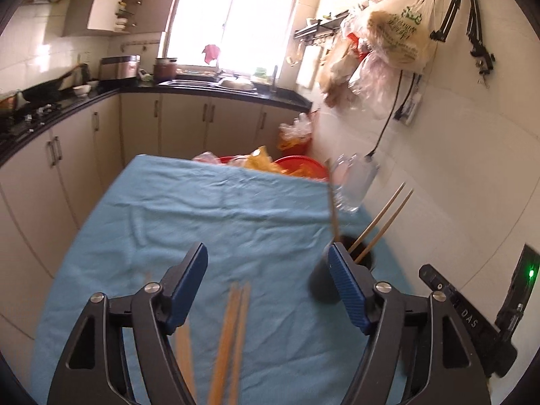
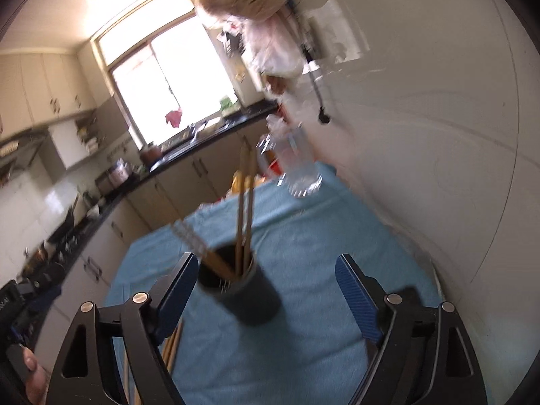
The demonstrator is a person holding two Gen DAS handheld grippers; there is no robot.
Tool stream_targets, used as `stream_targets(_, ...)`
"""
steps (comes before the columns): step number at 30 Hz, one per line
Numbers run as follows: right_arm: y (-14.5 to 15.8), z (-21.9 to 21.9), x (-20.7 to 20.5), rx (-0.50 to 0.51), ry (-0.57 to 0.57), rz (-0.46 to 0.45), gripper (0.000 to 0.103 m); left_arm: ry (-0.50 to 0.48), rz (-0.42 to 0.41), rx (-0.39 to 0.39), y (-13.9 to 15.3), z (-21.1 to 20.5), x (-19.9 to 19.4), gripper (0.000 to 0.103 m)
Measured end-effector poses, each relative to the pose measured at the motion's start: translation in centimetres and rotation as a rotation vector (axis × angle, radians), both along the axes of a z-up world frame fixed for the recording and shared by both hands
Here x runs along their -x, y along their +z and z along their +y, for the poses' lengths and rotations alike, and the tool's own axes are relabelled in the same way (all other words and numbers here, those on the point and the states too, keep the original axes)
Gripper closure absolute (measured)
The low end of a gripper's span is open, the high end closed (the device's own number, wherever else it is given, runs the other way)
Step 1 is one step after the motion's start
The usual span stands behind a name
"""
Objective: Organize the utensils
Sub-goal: 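Open the left tool over the holder while the right tool releases its chopstick, then move both tools back to the remaining chopsticks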
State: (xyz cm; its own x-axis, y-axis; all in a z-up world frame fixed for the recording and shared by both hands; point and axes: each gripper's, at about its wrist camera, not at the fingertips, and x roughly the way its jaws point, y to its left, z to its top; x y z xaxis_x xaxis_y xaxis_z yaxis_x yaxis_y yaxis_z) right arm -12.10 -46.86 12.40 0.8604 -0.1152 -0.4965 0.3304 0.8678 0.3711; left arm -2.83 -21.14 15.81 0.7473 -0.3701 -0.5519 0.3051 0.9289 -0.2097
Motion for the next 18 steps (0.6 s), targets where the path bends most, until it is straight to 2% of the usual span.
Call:
stream_targets(3, -1.7, 2.2, -0.1, 0.015, 0.041, 0.035, 0.015, 0.056, -0.002, -0.045, -2.2, 2.6, 1.6, 0.028)
stream_targets(8, -5.1, 6.9, -0.6, 0.09, 0.116, 0.099, 0.015, 0.156, 0.079, -0.093, -7.1, 7.6, 2.8, 0.028)
stream_targets(14, -8.6, 10.4, -1.2, 0.119, 0.182, 0.144, 0.017, 0.247, 0.174, -0.083, -11.8, 12.3, 3.1, 0.028)
stream_targets(18, -9.8, 11.4, -1.5, 0.143, 0.204, 0.167, 0.019, 0.271, 0.181, -0.088, -13.5, 13.2, 3.0, 0.028)
